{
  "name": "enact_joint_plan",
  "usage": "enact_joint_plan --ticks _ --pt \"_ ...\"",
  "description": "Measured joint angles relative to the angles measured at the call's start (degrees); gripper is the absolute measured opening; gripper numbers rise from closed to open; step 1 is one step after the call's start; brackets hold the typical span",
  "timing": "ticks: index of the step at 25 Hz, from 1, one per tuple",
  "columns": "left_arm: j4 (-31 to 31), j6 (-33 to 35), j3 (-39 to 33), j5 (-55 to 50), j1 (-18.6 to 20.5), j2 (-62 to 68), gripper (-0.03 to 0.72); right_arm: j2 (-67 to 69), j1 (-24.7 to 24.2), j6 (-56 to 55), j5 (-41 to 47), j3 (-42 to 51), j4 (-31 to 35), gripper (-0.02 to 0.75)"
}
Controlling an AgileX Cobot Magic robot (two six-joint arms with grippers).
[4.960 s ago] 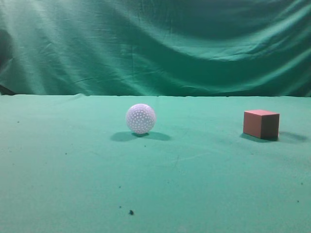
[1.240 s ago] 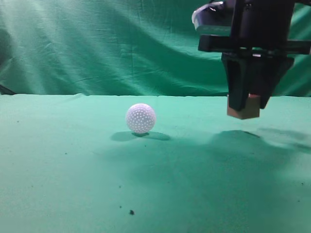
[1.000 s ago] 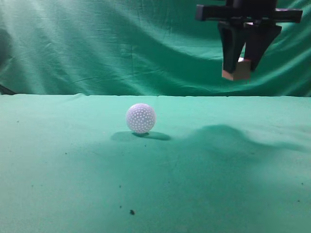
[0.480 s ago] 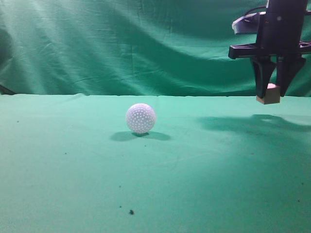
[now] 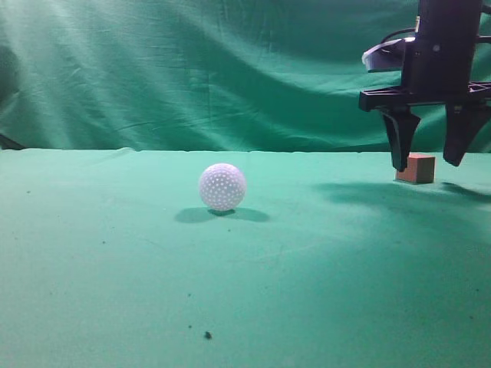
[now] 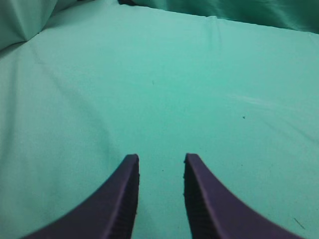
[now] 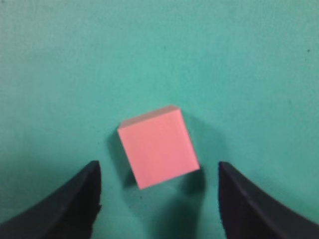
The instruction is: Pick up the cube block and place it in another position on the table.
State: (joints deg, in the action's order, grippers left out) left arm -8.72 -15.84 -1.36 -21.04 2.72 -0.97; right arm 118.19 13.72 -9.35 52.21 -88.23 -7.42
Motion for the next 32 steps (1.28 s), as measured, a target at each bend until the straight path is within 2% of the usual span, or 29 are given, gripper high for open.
enact_joint_plan --ticks 1,6,8,12,15,20,24,32 --pt "0.00 0.00 0.00 0.00 0.00 0.00 0.262 0.00 0.00 0.11 2.01 -0.94 0.27 0.522" --pt "0.00 0.00 0.00 0.00 0.00 0.00 0.262 -2.37 0.00 0.14 11.63 -7.38 1.89 0.508" --pt "0.00 0.00 0.00 0.00 0.00 0.00 0.262 -4.98 0.00 0.14 14.44 -8.84 2.11 0.410" --pt "0.00 0.00 0.00 0.00 0.00 0.00 0.262 -12.10 0.00 0.14 18.06 -9.37 2.11 0.117" --pt "0.00 0.00 0.00 0.00 0.00 0.00 0.262 -18.03 0.00 0.14 18.72 -9.37 2.24 0.000" --pt "0.00 0.00 0.00 0.00 0.00 0.00 0.262 -30.05 0.00 0.14 19.01 -4.60 5.84 0.000" --pt "0.00 0.00 0.00 0.00 0.00 0.00 0.262 -41.19 0.00 0.14 19.29 4.83 8.91 0.000" --pt "0.00 0.00 0.00 0.00 0.00 0.00 0.262 -61.46 0.00 0.18 18.31 24.87 10.16 0.000"
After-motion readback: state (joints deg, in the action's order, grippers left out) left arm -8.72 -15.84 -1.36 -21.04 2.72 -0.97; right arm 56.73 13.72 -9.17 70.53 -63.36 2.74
